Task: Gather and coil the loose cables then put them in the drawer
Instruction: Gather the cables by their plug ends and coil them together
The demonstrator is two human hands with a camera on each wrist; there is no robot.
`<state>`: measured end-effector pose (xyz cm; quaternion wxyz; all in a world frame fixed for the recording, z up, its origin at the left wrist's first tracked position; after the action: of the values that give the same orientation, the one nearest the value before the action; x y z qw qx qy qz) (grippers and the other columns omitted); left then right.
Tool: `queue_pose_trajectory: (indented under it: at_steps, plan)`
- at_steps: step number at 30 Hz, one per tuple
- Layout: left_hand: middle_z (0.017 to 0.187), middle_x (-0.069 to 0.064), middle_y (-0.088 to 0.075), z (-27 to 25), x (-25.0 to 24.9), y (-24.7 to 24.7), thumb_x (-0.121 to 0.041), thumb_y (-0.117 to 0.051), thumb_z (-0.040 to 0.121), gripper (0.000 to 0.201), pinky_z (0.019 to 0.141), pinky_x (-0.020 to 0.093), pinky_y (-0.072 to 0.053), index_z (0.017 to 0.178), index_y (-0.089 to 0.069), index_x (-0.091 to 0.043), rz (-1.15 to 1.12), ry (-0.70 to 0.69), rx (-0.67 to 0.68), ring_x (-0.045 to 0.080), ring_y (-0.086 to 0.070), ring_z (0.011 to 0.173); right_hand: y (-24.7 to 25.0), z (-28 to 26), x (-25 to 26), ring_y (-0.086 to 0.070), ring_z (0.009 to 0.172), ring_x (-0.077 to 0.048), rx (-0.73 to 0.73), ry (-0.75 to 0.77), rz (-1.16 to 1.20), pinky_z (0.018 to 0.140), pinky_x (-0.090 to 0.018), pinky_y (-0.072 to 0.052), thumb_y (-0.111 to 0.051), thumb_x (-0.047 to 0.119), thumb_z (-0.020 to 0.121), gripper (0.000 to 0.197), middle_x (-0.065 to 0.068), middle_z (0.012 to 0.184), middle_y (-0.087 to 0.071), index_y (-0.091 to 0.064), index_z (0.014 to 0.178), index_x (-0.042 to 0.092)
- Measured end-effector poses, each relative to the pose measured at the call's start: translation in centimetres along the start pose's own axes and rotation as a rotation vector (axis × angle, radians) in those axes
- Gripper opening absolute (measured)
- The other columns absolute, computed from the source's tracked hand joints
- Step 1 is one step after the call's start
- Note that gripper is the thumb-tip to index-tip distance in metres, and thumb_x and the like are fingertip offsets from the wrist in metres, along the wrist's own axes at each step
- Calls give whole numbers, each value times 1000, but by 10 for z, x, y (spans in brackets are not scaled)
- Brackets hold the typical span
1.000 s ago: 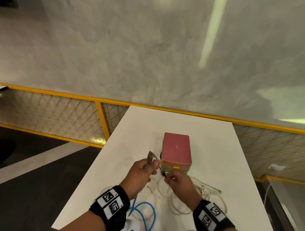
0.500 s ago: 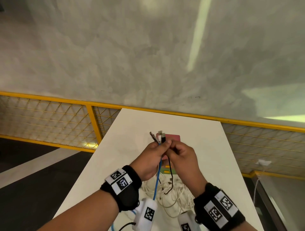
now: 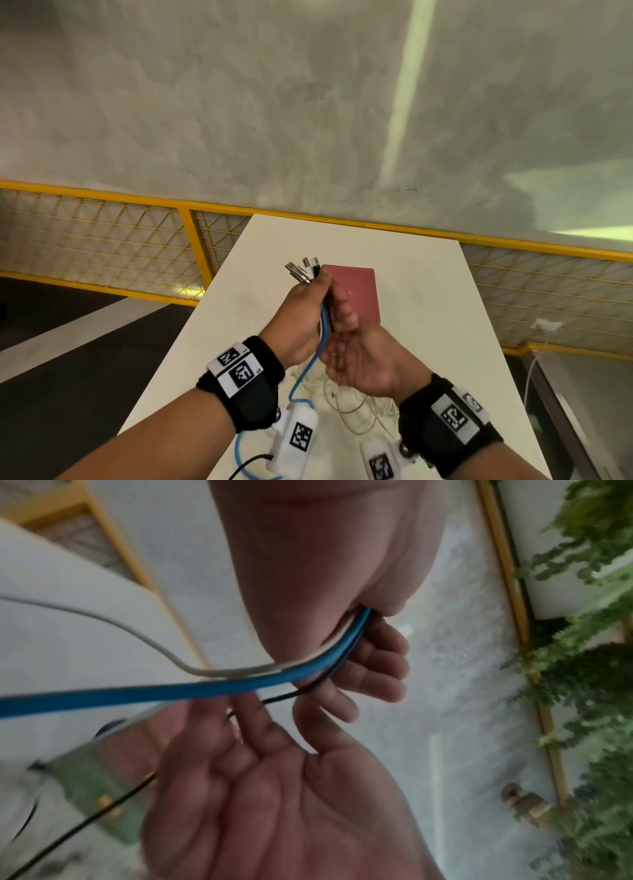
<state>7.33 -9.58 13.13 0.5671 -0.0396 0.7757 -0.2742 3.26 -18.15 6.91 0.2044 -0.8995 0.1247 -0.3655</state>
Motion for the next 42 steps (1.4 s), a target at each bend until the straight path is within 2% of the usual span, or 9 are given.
queue_pose_trajectory:
  at_steps: [4, 10, 16, 20, 26, 29, 33, 37, 42]
  plan:
    - [52, 3, -32, -25, 40, 32, -46, -43, 101, 48, 46, 28, -29, 62, -43, -16, 110, 254, 33, 16, -32, 42, 15, 11, 26, -57, 61, -22, -108, 103, 276, 67, -35, -47, -39, 23, 98, 33, -10, 63, -61, -57, 73, 9]
    - [52, 4, -28, -81, 96, 98, -45, -49, 98, 48, 42, 23, -18, 60, -40, -18, 499, 661, 227, 15, -25, 39, 53, 9, 53, -53, 63, -19, -271, 192, 307, 63, -34, -46, -37, 22, 104, 34, -6, 59, -63, -58, 80, 10]
    - [62, 2, -44, -39, 8, 71, -28, -63, 94, 25, 41, 22, -23, 73, -57, -16, 456, 58, -103, 10, -30, 43, 33, 9, 30, -73, 83, -25, -160, 181, 45, 74, -42, -56, -42, 19, 103, 23, -14, 94, -75, -61, 103, 8]
    - [61, -13, -64, -16, -10, 33, -8, -74, 85, 9, 55, 12, -45, 79, -67, -11, 689, -217, -69, -2, -59, 53, 5, 6, 22, -72, 85, -26, -11, 152, 7, 80, -42, -58, -43, 21, 101, 29, -15, 102, -72, -65, 113, 6]
    - [72, -5, -68, -17, 32, 45, -12, -73, 75, 6, 68, 28, -50, 79, -68, -11, 824, -226, -62, 9, -63, 67, -4, 7, 22, -63, 60, -18, 65, 92, -93, 73, -41, -56, -47, 19, 98, 28, -8, 75, -67, -71, 94, 5]
    - [68, -3, -59, -27, 50, 55, -8, -72, 77, 10, 65, 24, -44, 74, -65, -2, 852, -56, 130, 7, -52, 63, 12, 17, 20, -66, 81, -25, -11, 63, -129, 74, -42, -52, -51, 26, 96, 27, -11, 96, -71, -67, 107, 8]
    - [70, -6, -64, -44, 71, 81, -18, -77, 74, 7, 71, 25, -45, 71, -71, -19, 1018, 207, 323, 5, -56, 67, 39, 40, 21, -66, 105, -26, -145, 112, -135, 81, -42, -49, -46, 28, 99, 29, -10, 110, -73, -67, 111, 12]
    - [74, -2, -64, -48, 72, 101, -35, -75, 80, 28, 69, 26, -41, 86, -75, -8, 956, 239, 239, 8, -55, 69, 46, 74, 2, -65, 81, -18, -256, 133, -393, 67, -30, -48, -59, 29, 91, 18, -3, 89, -68, -67, 102, 16]
    - [50, -12, -47, -47, 55, 123, -16, -69, 91, 23, 48, 18, -30, 97, -73, 6, 678, 137, -71, 8, -37, 48, 21, 124, -24, -56, 61, -15, -272, 277, -850, 53, -24, -40, -60, 13, 84, 13, -5, 73, -63, -64, 72, 16]
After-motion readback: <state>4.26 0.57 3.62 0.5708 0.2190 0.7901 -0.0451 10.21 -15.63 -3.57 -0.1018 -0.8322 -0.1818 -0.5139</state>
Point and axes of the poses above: each hand's wrist, its own z-axis towards the middle knuckle, its own y-axis out of the back of the hand, x = y × z, the point moved 6 cm from there along z, towards the middle knuckle
